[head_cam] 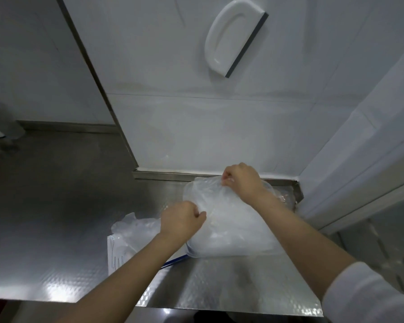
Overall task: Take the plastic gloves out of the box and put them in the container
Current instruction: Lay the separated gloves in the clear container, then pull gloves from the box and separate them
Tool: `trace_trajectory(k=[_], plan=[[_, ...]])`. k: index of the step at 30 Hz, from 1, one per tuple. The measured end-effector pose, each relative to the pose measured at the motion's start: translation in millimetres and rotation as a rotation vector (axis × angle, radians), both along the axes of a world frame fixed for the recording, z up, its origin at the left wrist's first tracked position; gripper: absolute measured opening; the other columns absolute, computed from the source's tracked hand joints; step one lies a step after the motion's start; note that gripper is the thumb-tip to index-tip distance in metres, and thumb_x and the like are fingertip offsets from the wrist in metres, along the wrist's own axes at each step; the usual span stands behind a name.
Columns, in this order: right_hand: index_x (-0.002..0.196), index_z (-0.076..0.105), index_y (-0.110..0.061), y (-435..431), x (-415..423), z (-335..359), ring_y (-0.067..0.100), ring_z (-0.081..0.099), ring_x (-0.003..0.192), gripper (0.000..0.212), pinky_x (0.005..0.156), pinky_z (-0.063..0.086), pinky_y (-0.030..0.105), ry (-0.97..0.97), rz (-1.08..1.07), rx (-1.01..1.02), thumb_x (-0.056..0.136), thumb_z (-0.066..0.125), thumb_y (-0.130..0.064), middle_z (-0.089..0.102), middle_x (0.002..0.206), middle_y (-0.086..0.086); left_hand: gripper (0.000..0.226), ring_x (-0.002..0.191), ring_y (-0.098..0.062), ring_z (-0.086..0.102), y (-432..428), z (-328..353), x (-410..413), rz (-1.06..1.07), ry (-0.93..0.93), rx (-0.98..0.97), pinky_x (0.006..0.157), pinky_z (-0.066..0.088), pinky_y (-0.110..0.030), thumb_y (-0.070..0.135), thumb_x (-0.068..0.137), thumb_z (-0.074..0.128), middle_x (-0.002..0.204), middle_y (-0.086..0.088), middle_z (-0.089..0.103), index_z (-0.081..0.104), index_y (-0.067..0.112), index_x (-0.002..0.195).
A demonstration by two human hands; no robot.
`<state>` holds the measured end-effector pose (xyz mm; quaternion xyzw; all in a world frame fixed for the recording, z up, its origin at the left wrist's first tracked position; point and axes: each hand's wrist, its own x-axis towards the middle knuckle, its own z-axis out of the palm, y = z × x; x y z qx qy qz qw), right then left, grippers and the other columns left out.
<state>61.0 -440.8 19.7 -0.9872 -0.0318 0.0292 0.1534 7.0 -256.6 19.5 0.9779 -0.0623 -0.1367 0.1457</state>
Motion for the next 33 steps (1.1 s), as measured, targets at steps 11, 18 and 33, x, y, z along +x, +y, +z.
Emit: trace_trajectory(k=[11,18,33], plan=[[0.105,0.067,-0.013,-11,-74,-25,0.023,0.063,0.097,0.020,0.077,0.050,0.033,-0.228,0.127,0.093,0.085,0.066,-0.009,0.065,0.104,0.002,0.010,0.074,-0.015,0.048,1,20,-1,-0.205,-0.347,-0.027,0.059,0.030,-0.024,0.026,0.097,0.042,0.098,0.001,0.054,0.047,0.017,0.097],[0.133,0.048,-0.020,-6,-72,-56,0.014,0.045,0.122,0.041,0.098,0.035,0.024,0.160,0.178,0.101,0.093,0.056,-0.029,0.048,0.136,-0.004,0.055,0.134,-0.028,0.030,-39,-47,16,-0.620,-0.038,0.198,0.106,0.033,-0.037,0.004,0.091,0.049,0.151,-0.011,0.024,0.028,0.011,0.141],[0.147,0.029,-0.024,-30,-62,-87,0.016,0.020,0.142,0.064,0.114,0.009,0.025,0.402,0.205,-0.185,0.090,0.058,-0.029,0.020,0.156,-0.002,0.073,0.136,-0.040,0.027,-42,-74,24,-0.660,0.180,0.645,0.108,0.030,-0.038,0.012,0.092,0.056,0.157,-0.018,0.001,0.011,0.019,0.149]])
